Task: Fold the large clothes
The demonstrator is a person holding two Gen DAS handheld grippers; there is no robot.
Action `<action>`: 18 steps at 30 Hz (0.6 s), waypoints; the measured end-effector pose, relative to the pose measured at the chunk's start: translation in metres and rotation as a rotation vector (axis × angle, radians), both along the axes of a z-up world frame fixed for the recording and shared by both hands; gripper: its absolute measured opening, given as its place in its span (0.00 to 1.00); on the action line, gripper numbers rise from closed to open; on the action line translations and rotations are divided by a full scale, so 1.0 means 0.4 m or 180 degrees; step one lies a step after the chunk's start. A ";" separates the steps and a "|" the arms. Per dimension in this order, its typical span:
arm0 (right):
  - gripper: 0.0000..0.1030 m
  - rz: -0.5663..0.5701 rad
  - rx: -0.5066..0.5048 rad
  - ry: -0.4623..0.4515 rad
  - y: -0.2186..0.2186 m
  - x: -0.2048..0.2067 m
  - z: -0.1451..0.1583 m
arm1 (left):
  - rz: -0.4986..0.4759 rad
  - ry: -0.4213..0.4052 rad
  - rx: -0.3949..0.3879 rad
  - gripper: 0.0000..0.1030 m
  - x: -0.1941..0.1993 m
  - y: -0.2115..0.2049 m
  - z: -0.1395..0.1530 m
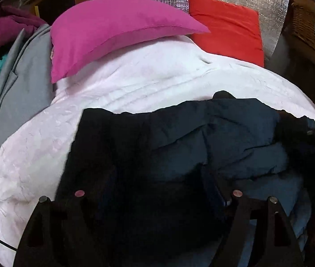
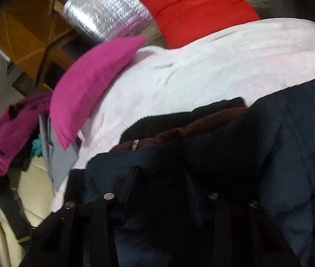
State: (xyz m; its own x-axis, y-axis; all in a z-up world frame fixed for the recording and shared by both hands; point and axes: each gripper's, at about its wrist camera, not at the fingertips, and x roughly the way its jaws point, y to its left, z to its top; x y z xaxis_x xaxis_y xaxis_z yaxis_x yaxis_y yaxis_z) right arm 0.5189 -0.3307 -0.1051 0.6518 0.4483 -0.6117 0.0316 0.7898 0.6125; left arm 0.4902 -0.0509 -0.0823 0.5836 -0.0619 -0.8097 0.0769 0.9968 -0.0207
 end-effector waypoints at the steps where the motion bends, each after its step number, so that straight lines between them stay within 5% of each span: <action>1: 0.50 -0.0058 0.0003 -0.0034 -0.019 -0.023 0.012 | 0.0013 -0.0011 -0.0013 0.76 -0.007 0.009 0.008; 6: 0.53 -0.0482 -0.0566 -0.0182 -0.099 -0.151 0.077 | 0.0119 -0.0133 0.0045 0.76 -0.050 0.050 0.033; 14: 0.55 -0.0538 -0.0534 0.0247 -0.167 -0.223 -0.039 | 0.0120 -0.0029 0.0520 0.77 -0.088 0.015 -0.026; 18: 0.62 -0.0546 -0.0445 0.0121 -0.172 -0.271 0.005 | 0.0110 -0.0119 0.0363 0.77 -0.142 0.020 0.016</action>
